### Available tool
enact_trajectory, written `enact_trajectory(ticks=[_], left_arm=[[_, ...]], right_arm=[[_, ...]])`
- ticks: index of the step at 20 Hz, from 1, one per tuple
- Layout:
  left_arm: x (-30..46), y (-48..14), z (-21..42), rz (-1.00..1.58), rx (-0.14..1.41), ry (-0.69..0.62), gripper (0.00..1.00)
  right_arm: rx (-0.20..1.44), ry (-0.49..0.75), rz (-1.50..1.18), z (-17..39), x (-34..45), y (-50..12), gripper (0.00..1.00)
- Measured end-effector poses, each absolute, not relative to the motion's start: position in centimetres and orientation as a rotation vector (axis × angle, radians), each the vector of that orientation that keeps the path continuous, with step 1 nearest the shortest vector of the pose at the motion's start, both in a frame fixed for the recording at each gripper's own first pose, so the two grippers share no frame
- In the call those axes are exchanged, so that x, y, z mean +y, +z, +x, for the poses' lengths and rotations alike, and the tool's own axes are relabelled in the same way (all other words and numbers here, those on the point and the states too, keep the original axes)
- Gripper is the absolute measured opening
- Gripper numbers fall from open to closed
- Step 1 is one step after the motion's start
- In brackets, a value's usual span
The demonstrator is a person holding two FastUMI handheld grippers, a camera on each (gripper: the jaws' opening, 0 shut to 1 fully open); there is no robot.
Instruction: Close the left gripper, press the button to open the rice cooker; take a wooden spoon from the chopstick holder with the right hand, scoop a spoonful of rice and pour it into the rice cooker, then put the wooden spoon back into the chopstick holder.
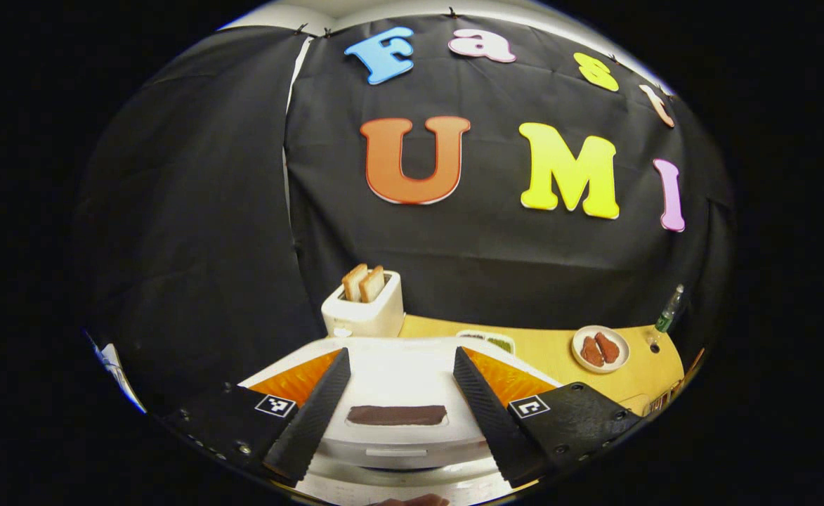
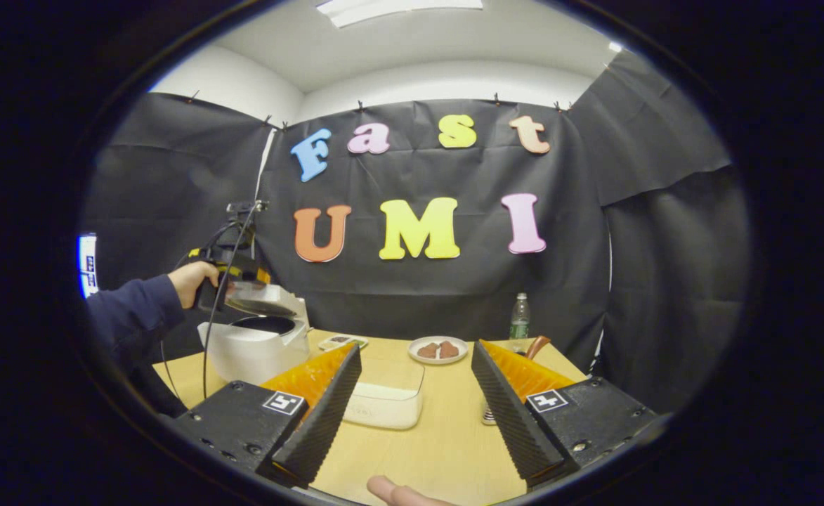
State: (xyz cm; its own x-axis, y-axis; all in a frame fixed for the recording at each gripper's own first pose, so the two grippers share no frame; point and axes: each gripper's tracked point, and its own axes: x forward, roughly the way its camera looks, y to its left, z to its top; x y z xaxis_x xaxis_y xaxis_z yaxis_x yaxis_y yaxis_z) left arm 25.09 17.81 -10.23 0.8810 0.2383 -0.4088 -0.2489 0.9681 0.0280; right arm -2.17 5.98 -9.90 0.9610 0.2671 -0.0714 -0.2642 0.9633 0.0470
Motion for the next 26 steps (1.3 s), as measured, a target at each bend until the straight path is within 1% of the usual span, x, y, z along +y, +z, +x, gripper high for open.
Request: enact_trajectory(ticks=[2, 3, 8, 15, 21, 22, 23, 24, 25, 26], left_arm=[[17.4, -12.0, 24.3, -0.005, 0.415, 0.248, 0.98], [17.4, -12.4, 24.0, -0.018, 0.425, 0.245, 0.96], [16.6, -15.6, 20.7, -0.038, 0.529, 0.215, 0.98], [16.1, -15.8, 18.5, -0.036, 0.571, 0.233, 0.98], [15.9, -16.6, 18.0, -0.033, 0.583, 0.237, 0.98], [15.8, -16.9, 17.8, -0.036, 0.595, 0.236, 0.98], [16.0, -16.6, 18.1, -0.030, 0.574, 0.234, 0.98], [15.9, -16.6, 18.2, -0.030, 0.575, 0.233, 0.98], [16.0, -16.6, 18.2, -0.028, 0.570, 0.231, 0.98], [16.0, -16.7, 18.3, -0.028, 0.565, 0.231, 0.98]], right_arm=[[0.076, 0.277, 0.039, -3.2, 5.9, -10.0, 0.99], [0.075, 0.280, 0.036, -3.7, 5.8, -10.1, 1.00], [0.071, 0.286, 0.032, -5.5, 5.5, -10.2, 0.99], [0.043, 0.265, 0.016, -7.8, 5.2, -9.1, 0.99], [0.018, 0.239, -0.013, -8.6, 4.4, -8.5, 0.99], [0.018, 0.239, -0.010, -8.6, 4.4, -8.6, 0.96], [0.022, 0.240, -0.006, -8.6, 4.5, -8.6, 0.96], [0.025, 0.240, -0.003, -8.6, 4.5, -8.7, 0.99], [0.028, 0.239, -0.001, -8.4, 4.5, -8.8, 0.96], [0.032, 0.238, 0.000, -8.4, 4.5, -8.9, 0.96]])
